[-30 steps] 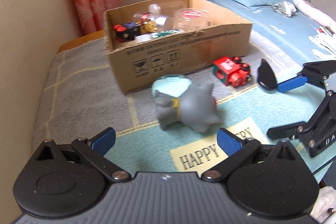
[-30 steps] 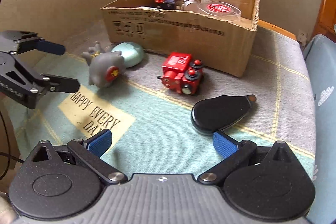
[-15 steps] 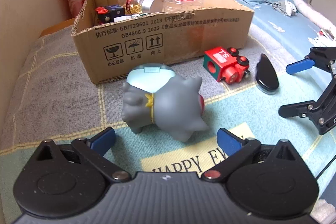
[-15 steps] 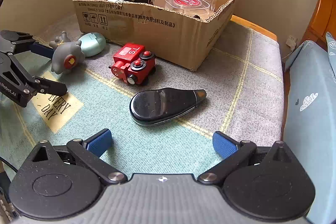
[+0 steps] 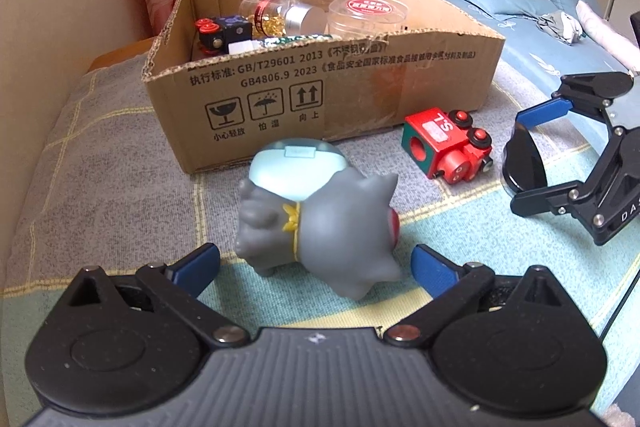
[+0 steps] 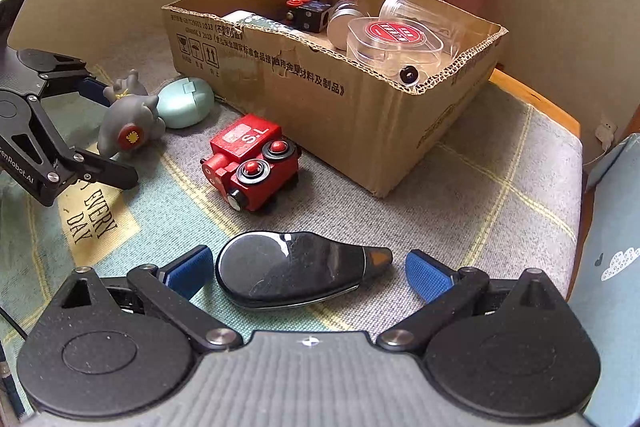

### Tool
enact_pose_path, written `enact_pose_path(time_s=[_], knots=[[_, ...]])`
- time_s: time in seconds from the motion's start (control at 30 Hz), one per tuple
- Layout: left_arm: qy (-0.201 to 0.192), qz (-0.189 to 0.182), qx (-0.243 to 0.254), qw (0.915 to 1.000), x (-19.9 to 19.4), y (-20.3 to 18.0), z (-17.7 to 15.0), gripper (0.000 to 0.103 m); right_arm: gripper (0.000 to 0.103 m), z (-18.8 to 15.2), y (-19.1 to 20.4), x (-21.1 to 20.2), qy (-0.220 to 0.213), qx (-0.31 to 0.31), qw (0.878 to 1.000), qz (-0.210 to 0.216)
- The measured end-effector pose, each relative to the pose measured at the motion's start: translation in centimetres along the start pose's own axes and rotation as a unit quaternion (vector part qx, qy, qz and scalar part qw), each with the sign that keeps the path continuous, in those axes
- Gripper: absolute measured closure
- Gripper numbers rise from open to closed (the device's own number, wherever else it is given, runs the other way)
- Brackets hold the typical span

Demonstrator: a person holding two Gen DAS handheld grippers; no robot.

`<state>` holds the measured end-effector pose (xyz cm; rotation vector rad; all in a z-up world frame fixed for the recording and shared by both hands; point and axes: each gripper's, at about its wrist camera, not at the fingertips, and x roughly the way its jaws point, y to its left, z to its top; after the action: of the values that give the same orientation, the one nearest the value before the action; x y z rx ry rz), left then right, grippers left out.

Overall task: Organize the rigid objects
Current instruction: 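Close left gripper on the grey elephant toy while right gripper grasps the black oval case, then carry the elephant toy and black case over the box and open both grippers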

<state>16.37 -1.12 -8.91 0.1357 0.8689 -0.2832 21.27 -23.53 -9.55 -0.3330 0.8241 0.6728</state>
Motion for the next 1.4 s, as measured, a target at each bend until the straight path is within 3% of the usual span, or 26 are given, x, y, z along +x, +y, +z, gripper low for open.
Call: enact_pose_path(time_s=[0.33,0.47,0.57,0.93,1.4], knots=[[-0.007,-0.004,0.001,1.0000,-0.1,0.0,0.8,0.007,0.001,0.3,0.3,0.2,-0.001,-0.005,1.000,-0.004],[-0.001,-0.006,0.007,1.0000,0.0,0.0,0.9,0.024,0.010,0.4,0.7,-0.2,0.000,-0.006,1.000,-0.002],[0.000,-0.017,0.006,0.9998,-0.1,0.1,0.9,0.031,0.010,0.4,1.2,-0.4,0.003,-0.007,1.000,-0.013],[0.008,-0.026,0.042,0.9987,-2.2,0.0,0.9,0.032,0.011,0.8,1.8,-2.1,0.019,0.038,0.999,-0.023],[0.004,-0.042,0.080,0.9960,-6.3,-0.3,3.0,0.032,0.010,4.9,3.0,-6.2,-0.020,0.035,0.999,-0.031]])
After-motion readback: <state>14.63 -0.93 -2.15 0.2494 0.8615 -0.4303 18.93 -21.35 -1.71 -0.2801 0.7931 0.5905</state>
